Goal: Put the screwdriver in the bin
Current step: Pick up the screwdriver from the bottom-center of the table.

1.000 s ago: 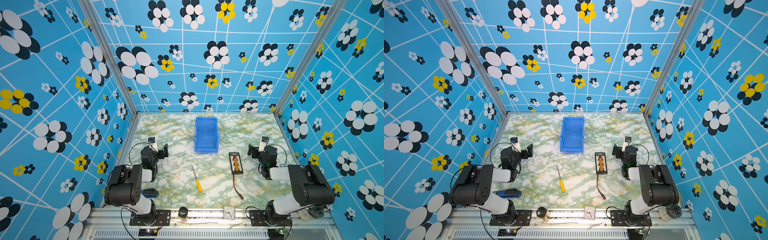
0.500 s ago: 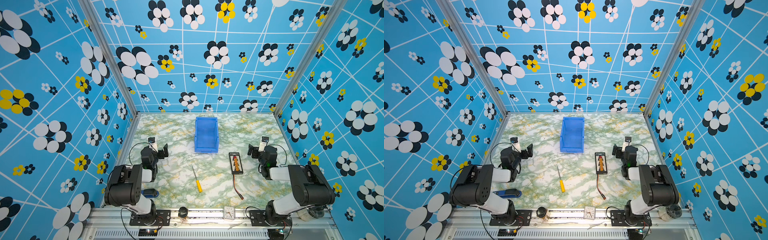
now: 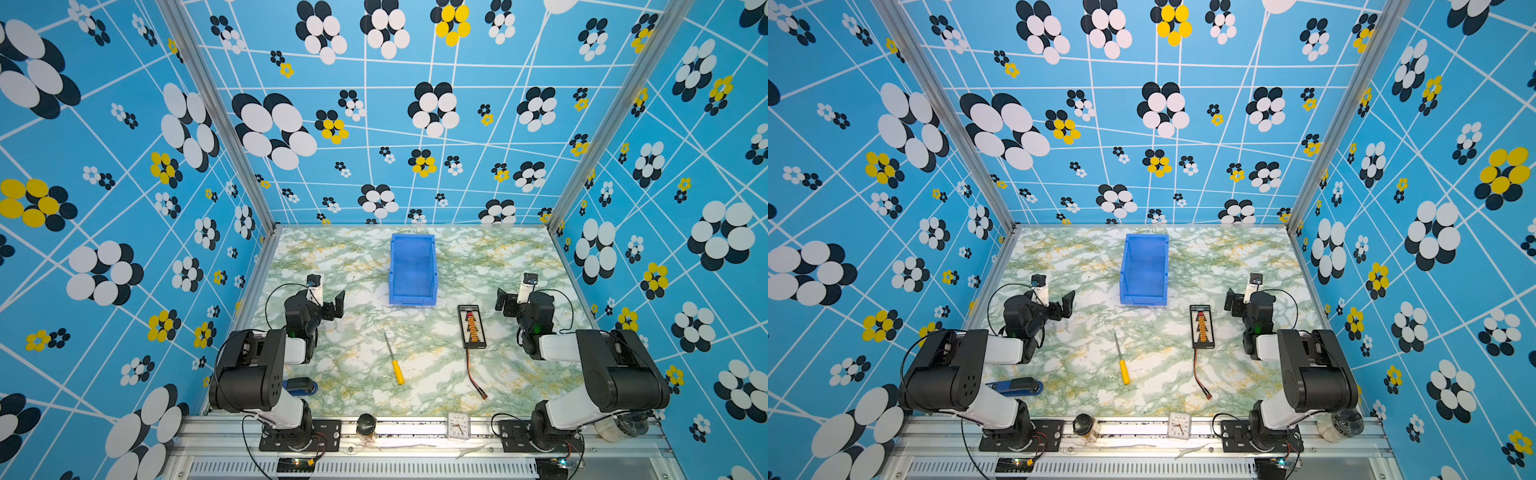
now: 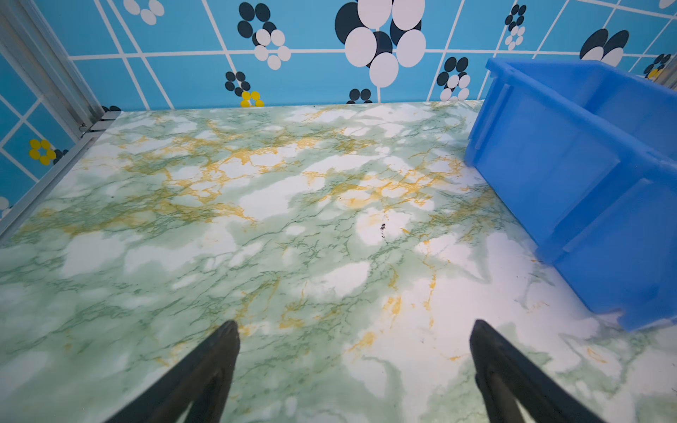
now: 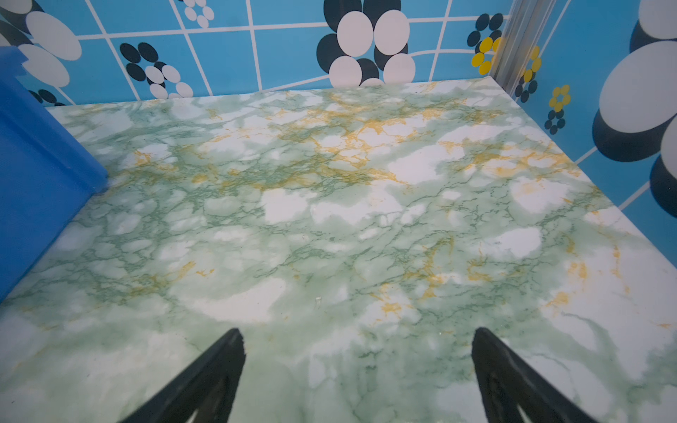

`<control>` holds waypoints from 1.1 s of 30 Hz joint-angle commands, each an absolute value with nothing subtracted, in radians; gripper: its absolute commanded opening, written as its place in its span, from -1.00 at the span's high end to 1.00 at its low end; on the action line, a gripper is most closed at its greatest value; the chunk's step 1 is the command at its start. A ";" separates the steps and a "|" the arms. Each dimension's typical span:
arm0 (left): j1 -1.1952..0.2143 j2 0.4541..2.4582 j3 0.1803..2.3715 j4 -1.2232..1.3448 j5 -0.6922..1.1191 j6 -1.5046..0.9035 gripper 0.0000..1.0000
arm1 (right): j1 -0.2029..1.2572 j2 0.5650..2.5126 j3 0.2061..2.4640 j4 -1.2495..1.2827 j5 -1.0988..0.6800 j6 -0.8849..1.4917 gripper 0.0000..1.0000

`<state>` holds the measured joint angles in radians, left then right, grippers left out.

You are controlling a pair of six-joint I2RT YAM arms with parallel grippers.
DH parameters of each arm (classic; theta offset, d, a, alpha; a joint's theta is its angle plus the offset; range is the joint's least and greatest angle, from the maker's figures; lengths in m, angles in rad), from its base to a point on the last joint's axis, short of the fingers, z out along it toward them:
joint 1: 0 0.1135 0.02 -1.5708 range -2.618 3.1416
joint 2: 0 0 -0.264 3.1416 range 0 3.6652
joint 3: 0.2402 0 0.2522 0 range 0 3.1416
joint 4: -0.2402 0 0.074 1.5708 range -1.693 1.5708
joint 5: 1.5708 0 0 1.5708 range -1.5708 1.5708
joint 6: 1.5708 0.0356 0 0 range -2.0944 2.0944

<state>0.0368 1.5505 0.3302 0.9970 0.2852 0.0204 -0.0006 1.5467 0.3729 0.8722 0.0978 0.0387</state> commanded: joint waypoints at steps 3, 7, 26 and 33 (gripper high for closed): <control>0.022 1.552 0.327 1.031 0.316 0.058 -0.98 | -0.007 1.499 0.431 0.786 0.182 0.076 -0.99; 0.021 1.524 0.386 0.902 0.246 0.034 -0.98 | -0.006 1.395 0.562 0.464 0.216 0.082 -0.98; 0.001 1.207 1.032 -0.452 0.377 0.146 -0.98 | 0.113 1.102 0.903 -0.560 0.107 0.457 -0.98; -0.003 1.299 1.274 -0.728 0.384 0.137 -0.99 | 0.520 1.182 0.990 -0.688 0.113 0.475 -0.76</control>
<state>0.0040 1.2594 1.2194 -0.5182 0.3683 0.1284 0.4129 1.1507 0.9558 -0.5648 0.1162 0.4568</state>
